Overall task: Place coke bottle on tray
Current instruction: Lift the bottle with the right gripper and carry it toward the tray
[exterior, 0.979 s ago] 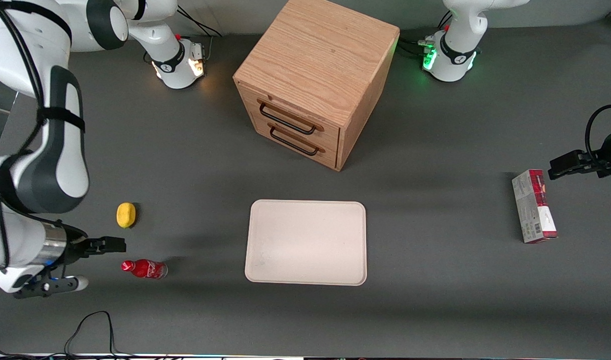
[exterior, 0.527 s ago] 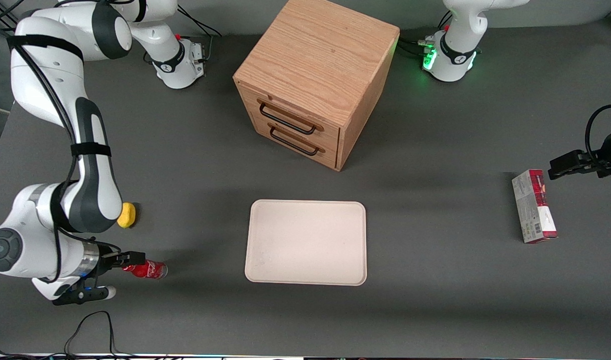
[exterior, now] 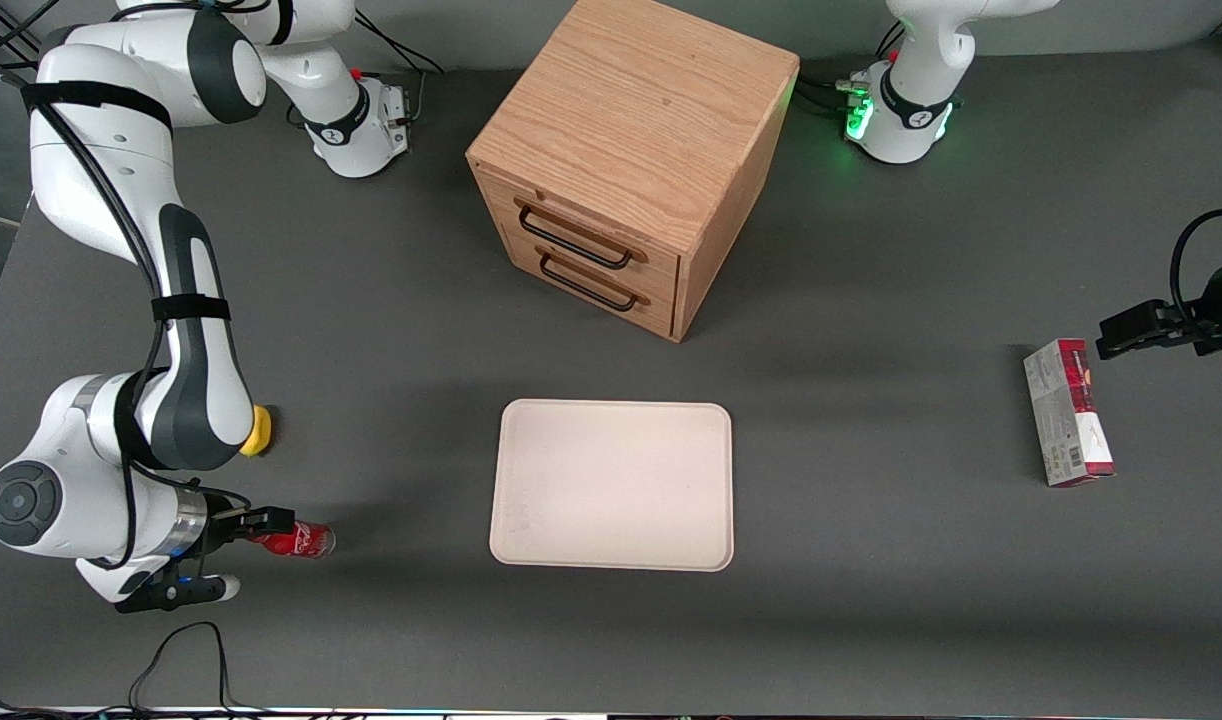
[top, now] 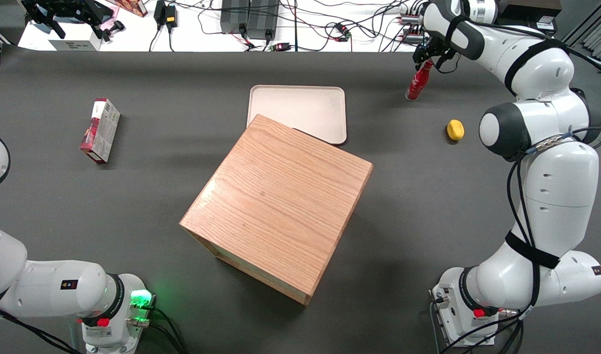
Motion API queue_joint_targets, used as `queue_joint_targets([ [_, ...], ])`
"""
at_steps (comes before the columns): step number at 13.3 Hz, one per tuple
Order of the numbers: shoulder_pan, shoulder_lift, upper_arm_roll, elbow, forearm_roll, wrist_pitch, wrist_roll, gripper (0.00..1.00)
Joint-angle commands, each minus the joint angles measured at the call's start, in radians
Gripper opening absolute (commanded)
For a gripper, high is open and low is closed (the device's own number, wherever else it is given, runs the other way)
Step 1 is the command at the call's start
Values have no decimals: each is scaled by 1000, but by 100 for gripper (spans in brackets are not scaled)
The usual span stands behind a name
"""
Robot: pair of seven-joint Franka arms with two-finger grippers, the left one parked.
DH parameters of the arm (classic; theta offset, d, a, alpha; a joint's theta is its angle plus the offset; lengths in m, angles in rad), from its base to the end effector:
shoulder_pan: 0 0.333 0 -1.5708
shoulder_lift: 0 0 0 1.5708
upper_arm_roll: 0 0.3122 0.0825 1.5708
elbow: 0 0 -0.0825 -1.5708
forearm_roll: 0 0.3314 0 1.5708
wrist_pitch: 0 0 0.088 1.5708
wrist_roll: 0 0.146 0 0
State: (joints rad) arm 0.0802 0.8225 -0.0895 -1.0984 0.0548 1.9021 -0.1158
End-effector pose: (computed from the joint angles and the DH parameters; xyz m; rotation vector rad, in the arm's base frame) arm 0.7097 0.0176 0.3024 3.1231 0.1817 -0.0263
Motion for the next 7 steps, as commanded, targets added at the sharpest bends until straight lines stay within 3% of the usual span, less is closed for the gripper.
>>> queue_joint_targets([
  [1, 4, -8, -4, -6, -21, 6, -35, 0],
  [7, 6, -67, -1, 8, -20, -62, -28, 0],
])
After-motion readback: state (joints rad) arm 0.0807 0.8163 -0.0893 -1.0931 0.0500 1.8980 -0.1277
